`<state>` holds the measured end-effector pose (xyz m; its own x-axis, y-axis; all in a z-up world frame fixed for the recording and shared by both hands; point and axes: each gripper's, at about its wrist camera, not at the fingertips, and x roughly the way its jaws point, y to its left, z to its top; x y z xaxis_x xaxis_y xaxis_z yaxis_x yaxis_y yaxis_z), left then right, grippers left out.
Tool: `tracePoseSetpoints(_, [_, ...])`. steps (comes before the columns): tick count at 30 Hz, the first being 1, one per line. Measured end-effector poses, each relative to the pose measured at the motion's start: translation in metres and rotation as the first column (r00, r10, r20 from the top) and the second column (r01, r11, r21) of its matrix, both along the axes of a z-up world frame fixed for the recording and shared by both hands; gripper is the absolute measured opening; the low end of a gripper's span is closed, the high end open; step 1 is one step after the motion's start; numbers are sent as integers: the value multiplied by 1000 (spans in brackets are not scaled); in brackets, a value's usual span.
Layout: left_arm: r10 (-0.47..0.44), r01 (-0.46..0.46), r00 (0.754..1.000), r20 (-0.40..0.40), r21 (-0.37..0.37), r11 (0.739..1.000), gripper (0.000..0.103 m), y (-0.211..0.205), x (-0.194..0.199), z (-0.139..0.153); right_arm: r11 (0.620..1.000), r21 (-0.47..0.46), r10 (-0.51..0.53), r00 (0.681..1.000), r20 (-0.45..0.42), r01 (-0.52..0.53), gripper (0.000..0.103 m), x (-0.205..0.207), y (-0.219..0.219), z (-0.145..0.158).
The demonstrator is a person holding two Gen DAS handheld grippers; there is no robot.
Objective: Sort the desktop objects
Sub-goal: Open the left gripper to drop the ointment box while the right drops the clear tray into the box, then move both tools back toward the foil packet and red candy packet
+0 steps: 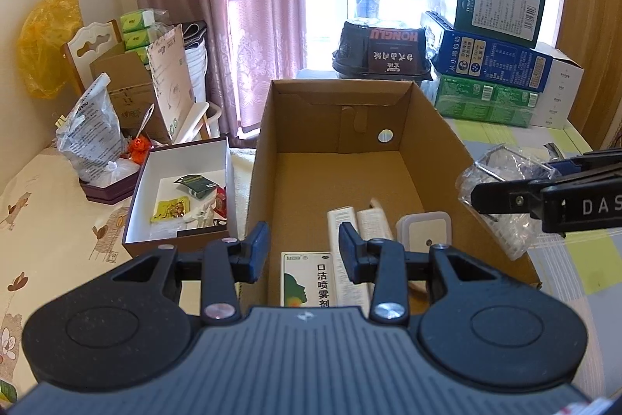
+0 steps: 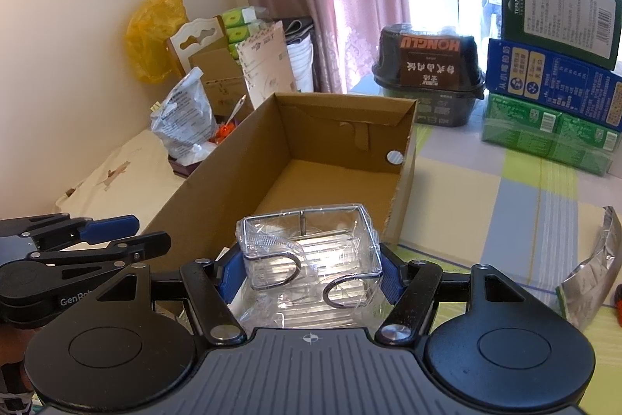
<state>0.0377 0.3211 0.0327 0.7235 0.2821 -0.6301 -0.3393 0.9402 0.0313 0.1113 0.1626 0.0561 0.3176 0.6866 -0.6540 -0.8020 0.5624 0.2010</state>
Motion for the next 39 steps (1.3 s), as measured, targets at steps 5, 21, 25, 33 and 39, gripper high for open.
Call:
tracePoseSetpoints(5, [9,-9,1000,4,-7,1000,34,2,-4,0,1000,3,8,1000,-19,-8,65,1,6,-5])
tracePoseSetpoints(21, [11,-11,1000,5,-21,1000,39,-2,-11,-3,993,98,-62,997,-39,66,77,9,-25,5])
tracePoseSetpoints(25, [2,-2,1000,7,-21,1000,40,-10,-13,1,991,97,-90,995,-49,94,79,7,-43,8])
tracePoseSetpoints(33, [-11,11,1000,11,-14,1000,48,-33,-22,15,987,98,-122,990,-66,129,85,-7,-81,14])
tracePoseSetpoints(39, [-20,20,1000,12,-7,1000,54,-51,-33,26,982,96,-153,986,-69,159,90,-20,-113,18])
